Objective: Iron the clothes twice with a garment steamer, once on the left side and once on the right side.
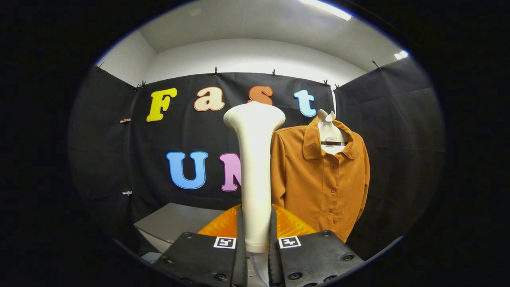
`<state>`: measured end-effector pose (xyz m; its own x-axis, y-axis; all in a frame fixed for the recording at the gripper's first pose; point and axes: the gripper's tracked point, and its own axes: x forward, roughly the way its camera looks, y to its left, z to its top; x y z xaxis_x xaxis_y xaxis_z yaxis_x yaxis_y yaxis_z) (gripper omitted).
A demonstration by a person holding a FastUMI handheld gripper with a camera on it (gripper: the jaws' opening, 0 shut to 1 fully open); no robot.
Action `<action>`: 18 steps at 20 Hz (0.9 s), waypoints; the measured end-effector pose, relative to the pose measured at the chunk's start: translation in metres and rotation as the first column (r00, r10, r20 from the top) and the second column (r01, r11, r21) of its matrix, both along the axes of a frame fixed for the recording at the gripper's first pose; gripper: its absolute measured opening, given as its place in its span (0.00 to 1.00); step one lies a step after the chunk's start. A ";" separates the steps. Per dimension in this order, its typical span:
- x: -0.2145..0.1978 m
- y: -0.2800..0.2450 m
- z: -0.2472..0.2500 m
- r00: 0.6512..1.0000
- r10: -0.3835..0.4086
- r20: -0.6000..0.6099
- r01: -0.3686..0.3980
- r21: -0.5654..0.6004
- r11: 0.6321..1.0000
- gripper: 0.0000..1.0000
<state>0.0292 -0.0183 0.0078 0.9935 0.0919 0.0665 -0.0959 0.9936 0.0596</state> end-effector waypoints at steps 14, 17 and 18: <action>0.006 0.002 -0.002 1.000 0.004 -0.003 -0.005 -0.009 1.000 0.24; 0.008 0.001 -0.002 1.000 0.001 -0.006 -0.001 -0.004 1.000 0.24; 0.008 0.000 -0.002 1.000 0.001 -0.008 -0.001 -0.004 1.000 0.24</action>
<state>0.0374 -0.0179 0.0055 0.9939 0.0931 0.0586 -0.0964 0.9937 0.0565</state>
